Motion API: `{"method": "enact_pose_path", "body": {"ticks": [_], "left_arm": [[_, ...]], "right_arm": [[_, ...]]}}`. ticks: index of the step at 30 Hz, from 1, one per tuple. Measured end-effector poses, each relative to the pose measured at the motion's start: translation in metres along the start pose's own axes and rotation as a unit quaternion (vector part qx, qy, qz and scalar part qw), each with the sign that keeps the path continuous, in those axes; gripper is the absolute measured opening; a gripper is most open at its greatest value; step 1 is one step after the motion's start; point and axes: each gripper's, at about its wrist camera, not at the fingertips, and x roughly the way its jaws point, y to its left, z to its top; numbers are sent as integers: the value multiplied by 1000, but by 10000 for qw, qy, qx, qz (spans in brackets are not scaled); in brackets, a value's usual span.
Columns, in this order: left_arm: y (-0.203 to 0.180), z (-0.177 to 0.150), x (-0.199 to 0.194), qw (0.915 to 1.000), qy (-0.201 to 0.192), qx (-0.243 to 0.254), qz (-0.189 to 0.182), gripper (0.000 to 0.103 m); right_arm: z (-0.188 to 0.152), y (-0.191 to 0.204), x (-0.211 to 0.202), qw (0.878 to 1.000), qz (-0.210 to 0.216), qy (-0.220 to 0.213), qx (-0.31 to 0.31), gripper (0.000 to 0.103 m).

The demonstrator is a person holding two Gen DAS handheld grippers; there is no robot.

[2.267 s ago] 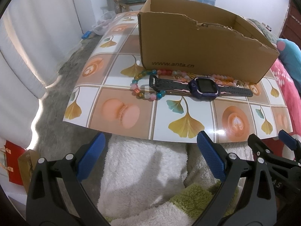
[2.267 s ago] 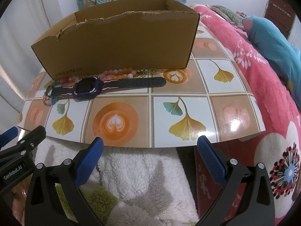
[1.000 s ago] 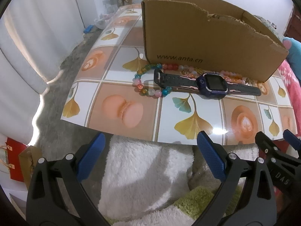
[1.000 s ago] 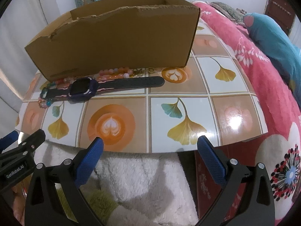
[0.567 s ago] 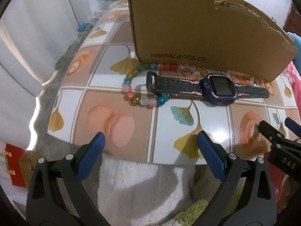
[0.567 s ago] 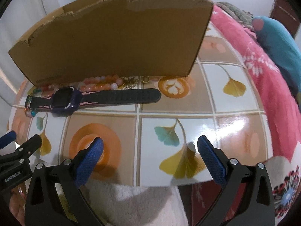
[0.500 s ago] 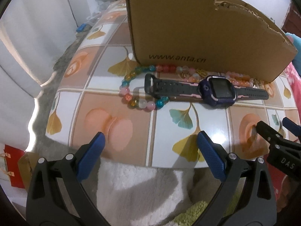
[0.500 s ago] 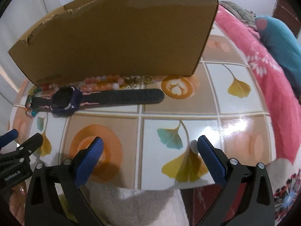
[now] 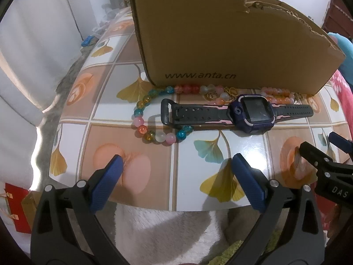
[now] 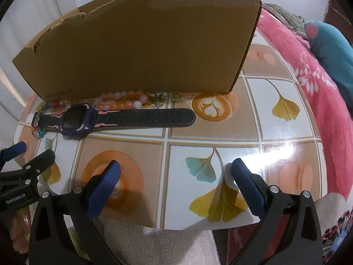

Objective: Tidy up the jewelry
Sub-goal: 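Move the right tool toward the purple smartwatch and open its fingers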

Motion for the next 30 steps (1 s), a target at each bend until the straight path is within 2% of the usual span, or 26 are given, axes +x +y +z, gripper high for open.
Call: {"method": "enact_pose_path", "body": {"ticks": [9, 21, 26, 30], "left_arm": [[6, 6, 8, 10000, -31, 62, -46, 96], [7, 4, 8, 9992, -192, 295, -187, 96], [8, -1, -7, 9957, -626, 618, -278, 96], [3, -2, -24, 9879, -1092, 1022, -400, 95]], "right_arm": [[2, 1, 0, 9997, 1, 240, -25, 97], [-1, -3, -1, 9992, 215, 148, -307, 97], [-2, -13, -17, 9976, 614, -164, -273, 97], [0, -16, -24, 9942, 953, -294, -401, 97]]}}
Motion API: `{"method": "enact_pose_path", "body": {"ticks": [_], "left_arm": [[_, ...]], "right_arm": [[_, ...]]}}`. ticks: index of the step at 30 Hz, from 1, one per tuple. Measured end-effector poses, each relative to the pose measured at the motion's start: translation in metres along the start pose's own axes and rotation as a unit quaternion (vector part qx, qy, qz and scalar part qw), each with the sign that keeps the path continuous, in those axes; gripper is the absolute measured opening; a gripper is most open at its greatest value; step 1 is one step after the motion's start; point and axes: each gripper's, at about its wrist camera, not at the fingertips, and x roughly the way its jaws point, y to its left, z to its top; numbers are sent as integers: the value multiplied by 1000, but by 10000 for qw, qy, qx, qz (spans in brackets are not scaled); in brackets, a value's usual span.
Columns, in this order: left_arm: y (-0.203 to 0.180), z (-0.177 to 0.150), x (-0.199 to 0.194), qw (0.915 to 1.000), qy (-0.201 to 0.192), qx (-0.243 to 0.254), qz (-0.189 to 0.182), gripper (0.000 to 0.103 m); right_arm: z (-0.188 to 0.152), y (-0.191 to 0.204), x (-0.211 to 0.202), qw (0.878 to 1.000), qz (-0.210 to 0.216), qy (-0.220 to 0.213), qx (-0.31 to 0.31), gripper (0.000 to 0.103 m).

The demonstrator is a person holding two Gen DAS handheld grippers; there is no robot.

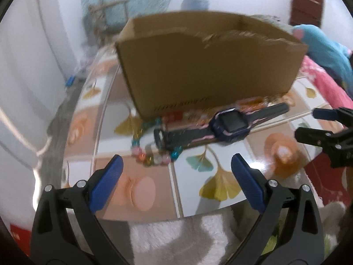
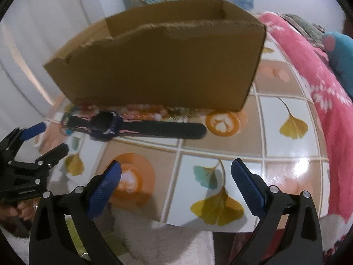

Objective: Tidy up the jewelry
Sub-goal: 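Move the right tool toward the purple smartwatch and open its fingers, then close the right tool on the smartwatch face while the left tool approaches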

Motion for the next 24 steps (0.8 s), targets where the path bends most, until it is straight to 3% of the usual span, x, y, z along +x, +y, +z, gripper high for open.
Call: {"method": "enact_pose_path", "body": {"ticks": [3, 8, 12, 19, 24], "left_arm": [[-5, 5, -7, 9992, -228, 266, -184, 94], [-14, 9, -1, 9977, -191, 539, -375, 74], [-13, 11, 9, 9977, -51, 474, -479, 64], [-12, 19, 19, 9959, -12, 325, -843, 49], [-15, 25, 25, 9951, 20, 348, -921, 42]], "right_arm": [[2, 2, -3, 9995, 281, -64, -86, 94], [4, -3, -7, 9981, 580, -193, -34, 85], [4, -14, -7, 9967, 736, -172, 301, 78], [8, -43, 9, 9869, 1126, -20, 1152, 57], [11, -45, 7, 9862, 1178, -120, 1161, 51]]}}
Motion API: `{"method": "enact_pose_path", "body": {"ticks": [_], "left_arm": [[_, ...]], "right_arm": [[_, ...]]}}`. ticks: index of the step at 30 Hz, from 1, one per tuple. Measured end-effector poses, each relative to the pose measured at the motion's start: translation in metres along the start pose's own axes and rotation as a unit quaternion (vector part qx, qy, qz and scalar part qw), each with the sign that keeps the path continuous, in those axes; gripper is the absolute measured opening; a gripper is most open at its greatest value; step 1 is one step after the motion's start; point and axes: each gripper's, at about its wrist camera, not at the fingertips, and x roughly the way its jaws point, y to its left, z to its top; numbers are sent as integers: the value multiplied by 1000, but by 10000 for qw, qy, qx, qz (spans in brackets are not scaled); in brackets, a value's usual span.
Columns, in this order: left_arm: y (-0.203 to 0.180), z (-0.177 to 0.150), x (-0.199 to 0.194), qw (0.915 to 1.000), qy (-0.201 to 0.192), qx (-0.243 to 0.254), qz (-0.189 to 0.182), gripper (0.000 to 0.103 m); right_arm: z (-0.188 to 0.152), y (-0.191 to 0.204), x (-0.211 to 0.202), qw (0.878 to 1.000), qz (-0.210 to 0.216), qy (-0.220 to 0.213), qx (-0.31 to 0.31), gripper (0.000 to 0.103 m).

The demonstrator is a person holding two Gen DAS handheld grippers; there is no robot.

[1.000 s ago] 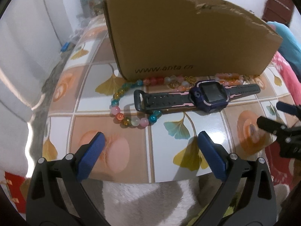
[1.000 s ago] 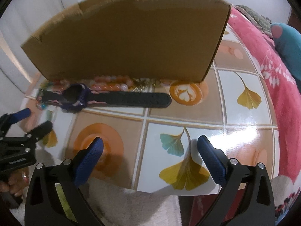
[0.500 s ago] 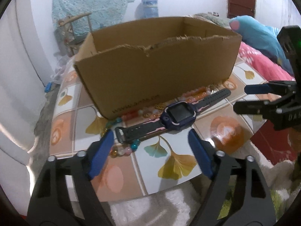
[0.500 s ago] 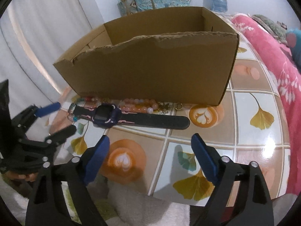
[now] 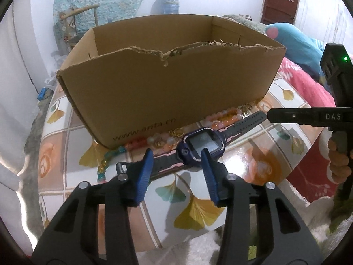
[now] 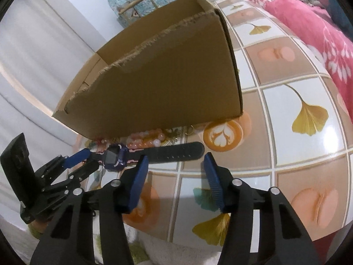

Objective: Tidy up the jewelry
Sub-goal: 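Close the right tool on the smartwatch face while the left tool approaches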

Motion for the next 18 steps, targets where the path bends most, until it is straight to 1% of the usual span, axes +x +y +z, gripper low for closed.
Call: {"method": "enact_pose_path", "body": {"ticks": [4, 8, 10, 13, 15, 18], "left_arm": [[2, 2, -3, 9998, 22, 156, 95, 42], [11, -1, -9, 9989, 147, 352, 289, 42], [16, -2, -10, 9984, 235, 418, 288, 42], [19, -1, -9, 9964, 348, 730, 258, 42], [16, 0, -7, 9935, 384, 1058, 153, 42], [10, 2, 0, 9863, 549, 1543, -183, 42]], "right_arm": [[2, 13, 4, 9994, 149, 73, -307, 51], [-1, 30, 13, 9973, 164, 176, -691, 51], [-2, 37, 19, 9963, 261, 214, -788, 51], [0, 42, 27, 9954, 347, 264, -858, 51], [1, 44, 31, 9948, 397, 310, -885, 51], [1, 44, 40, 9944, 417, 359, -902, 51]]}}
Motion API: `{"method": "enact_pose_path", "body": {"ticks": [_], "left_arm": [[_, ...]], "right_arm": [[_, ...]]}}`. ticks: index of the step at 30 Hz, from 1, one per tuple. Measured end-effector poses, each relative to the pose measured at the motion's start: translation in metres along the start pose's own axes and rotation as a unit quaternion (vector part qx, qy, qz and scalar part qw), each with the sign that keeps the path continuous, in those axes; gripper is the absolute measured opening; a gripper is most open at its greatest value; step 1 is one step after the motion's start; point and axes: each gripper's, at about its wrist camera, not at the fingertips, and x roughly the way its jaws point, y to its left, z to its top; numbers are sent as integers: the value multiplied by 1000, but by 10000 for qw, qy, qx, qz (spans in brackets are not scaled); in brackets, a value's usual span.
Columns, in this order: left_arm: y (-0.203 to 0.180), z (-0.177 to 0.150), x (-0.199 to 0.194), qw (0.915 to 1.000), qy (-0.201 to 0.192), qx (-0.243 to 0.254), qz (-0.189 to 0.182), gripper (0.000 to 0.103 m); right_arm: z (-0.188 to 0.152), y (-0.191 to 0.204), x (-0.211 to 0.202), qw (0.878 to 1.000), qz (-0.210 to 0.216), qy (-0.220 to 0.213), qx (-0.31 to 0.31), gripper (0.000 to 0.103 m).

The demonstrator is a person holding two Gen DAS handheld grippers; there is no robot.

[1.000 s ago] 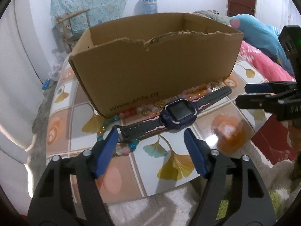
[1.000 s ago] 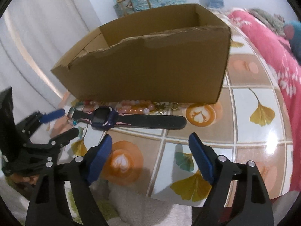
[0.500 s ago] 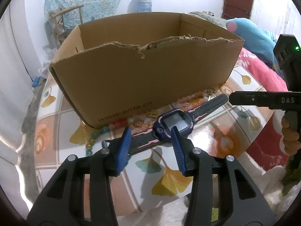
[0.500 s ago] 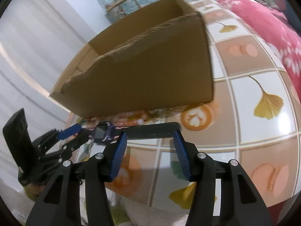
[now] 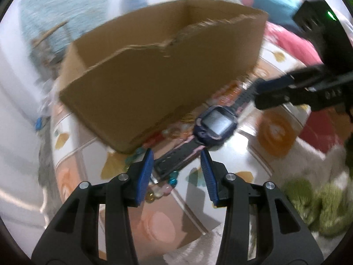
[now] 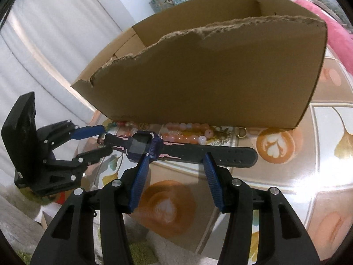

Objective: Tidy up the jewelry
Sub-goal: 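Close the right tool on the smartwatch face while the left tool approaches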

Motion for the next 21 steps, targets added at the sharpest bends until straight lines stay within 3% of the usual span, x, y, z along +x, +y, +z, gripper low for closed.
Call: {"method": "enact_pose_path", "body": {"ticks": [5, 12, 17, 21], "left_arm": [[-7, 3, 6, 9957, 186, 882, -205, 42], [-12, 11, 3, 9834, 280, 1704, -557, 42], [-13, 14, 5, 9742, 392, 2146, -585, 26], [-18, 17, 5, 9652, 412, 2504, -636, 23]], "right_arm": [[2, 5, 17, 10000, 34, 45, -1, 51], [5, 9, 26, 9999, 97, 7, -34, 51], [8, 5, 17, 9999, 133, -7, -39, 51], [9, 5, 18, 9999, 134, -9, -67, 51]]}}
